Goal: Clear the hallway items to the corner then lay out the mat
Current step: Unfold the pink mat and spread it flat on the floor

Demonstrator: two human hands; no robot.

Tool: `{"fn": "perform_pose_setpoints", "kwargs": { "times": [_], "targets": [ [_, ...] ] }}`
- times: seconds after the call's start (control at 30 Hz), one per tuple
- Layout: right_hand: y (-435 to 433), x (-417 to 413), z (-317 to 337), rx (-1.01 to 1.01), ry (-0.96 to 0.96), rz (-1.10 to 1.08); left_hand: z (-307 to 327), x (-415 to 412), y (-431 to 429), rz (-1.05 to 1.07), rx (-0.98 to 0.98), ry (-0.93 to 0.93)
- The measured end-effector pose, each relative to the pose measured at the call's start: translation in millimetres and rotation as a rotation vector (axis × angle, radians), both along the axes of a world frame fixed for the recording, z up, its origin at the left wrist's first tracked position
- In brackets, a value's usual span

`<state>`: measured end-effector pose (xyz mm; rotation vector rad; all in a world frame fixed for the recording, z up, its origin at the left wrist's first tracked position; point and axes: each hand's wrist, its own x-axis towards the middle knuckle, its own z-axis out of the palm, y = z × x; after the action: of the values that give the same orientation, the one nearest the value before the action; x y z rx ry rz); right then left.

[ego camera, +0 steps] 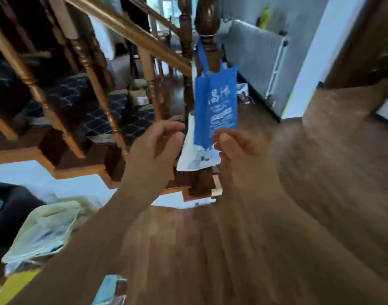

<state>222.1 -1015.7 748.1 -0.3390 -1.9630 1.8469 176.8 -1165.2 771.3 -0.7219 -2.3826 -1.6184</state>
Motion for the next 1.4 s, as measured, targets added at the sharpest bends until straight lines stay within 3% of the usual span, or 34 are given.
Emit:
{"fn": "perform_pose_setpoints", "kwargs": {
  "times": [0.2, 0.37, 0.93, 1.17, 1.4],
  "targets": [
    [156.7, 36.6, 19.1, -0.084, 0.133, -0.29, 9.8, -18.6, 179.0, -0.332, 0.04, 0.042],
    [268.7, 58.4, 25.8, 0.054, 0.038, -0.49, 0.6, -26.9, 319.1, -0.522, 0.041, 0.058],
    [612.7, 49.8, -3.8, 0.058, -0.023, -1.143, -20.1, -76.4, 745.6, -1.124, 0.067, 0.025],
    [744.5, 74.7, -9.0, 0.02, -0.023, -1.372, -18.8, -45.2, 912.3, -1.36, 0.102, -0.009],
    [887.2, 127.8, -27.5, -0.022, -0.04, -1.442, -45.4, 13.4, 1065.3, -1.428, 0.087, -0.044]
  ]
}}
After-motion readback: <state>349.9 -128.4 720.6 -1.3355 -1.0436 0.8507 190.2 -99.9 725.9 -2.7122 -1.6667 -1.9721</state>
